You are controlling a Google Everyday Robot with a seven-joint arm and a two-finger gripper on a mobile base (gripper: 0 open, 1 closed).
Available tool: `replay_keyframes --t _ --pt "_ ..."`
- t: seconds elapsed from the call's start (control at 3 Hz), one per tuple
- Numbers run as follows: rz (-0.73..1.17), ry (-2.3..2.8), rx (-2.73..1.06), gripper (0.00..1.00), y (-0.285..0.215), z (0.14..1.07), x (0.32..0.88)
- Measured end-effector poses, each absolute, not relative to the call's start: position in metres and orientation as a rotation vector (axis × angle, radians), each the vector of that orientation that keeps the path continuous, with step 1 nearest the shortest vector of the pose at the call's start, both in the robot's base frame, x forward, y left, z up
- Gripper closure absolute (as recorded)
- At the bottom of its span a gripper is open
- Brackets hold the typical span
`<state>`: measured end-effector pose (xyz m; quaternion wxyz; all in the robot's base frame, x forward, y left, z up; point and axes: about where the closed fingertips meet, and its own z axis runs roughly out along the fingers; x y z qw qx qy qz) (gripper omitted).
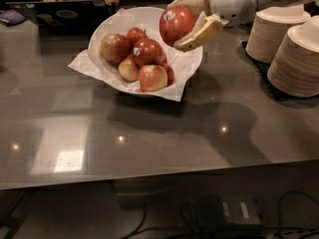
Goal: Pick apple from white bowl
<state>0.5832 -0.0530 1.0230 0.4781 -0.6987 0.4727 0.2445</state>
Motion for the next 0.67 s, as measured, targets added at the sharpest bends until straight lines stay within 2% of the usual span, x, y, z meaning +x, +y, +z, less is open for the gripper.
replay_keyframes --t 0.67 --pt "0.735 1.163 -1.754 1.0 -0.058 1.002 0.548"
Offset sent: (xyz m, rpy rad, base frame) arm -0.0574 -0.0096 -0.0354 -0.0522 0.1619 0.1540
